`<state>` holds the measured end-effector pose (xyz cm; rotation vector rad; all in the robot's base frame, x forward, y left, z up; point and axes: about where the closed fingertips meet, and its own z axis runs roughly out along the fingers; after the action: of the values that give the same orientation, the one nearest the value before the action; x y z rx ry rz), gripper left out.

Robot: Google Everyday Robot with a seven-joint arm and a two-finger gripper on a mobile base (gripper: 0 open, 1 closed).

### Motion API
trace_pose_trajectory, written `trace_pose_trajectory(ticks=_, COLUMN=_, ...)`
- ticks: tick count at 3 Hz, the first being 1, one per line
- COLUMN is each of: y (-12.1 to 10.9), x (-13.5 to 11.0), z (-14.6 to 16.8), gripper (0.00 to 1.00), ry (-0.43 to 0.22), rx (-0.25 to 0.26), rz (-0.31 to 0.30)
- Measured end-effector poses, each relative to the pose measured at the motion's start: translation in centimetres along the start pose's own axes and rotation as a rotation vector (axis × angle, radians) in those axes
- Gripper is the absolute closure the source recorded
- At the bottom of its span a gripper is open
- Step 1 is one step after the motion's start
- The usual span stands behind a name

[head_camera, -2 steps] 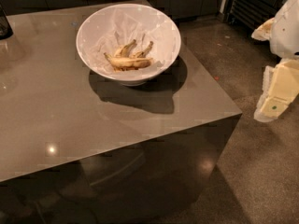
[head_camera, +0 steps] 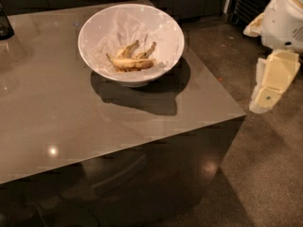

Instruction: Pick banana from white bowl

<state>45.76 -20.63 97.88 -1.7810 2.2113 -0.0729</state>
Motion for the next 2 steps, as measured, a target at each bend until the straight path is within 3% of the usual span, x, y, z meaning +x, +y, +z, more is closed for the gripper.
trace_pose_trajectory(ticks=2, y=-3.4, x=-2.8, z=1.5, gripper=0.0, ry=0.011, rx=-0.062, rz=-0.096)
